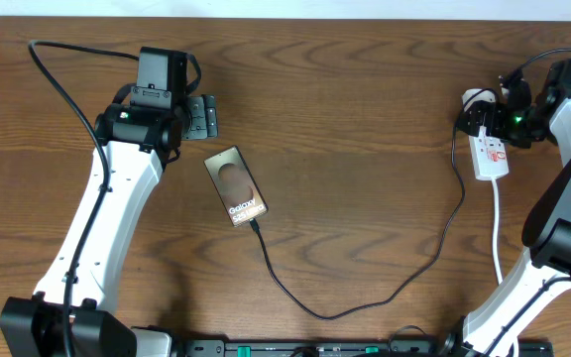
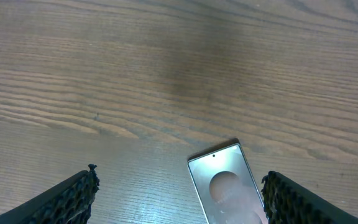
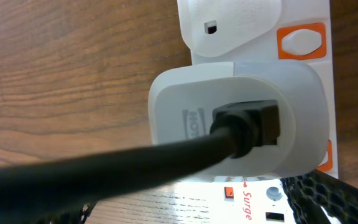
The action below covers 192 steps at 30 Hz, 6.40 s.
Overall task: Plug charger to phone and switch on socket
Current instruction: 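Press the orange socket switch down with the right gripper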
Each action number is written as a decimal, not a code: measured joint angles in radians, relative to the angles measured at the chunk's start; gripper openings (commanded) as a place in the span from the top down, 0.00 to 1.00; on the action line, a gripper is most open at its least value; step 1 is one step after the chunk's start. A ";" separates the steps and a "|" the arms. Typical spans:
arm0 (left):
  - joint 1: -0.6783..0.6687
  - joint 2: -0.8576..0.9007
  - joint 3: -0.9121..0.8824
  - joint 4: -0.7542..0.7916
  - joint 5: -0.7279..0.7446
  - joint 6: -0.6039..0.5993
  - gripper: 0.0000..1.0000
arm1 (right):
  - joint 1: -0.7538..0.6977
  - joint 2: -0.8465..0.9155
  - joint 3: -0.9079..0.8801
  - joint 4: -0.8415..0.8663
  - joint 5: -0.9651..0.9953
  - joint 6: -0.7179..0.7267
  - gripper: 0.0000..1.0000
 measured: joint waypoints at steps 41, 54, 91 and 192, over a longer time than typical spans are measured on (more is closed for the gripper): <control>0.000 0.000 0.000 0.000 0.000 0.000 0.14 | 0.035 0.056 0.085 -0.009 0.089 0.019 0.01; 0.000 0.000 0.000 0.000 0.000 0.000 0.13 | 0.018 0.064 0.095 -0.034 0.111 0.018 0.01; 0.000 0.000 0.000 0.000 0.000 0.000 0.14 | 0.003 0.080 0.138 -0.100 0.040 -0.043 0.01; 0.000 0.000 0.000 0.000 0.000 0.000 0.14 | 0.003 0.050 0.106 -0.189 0.082 0.103 0.01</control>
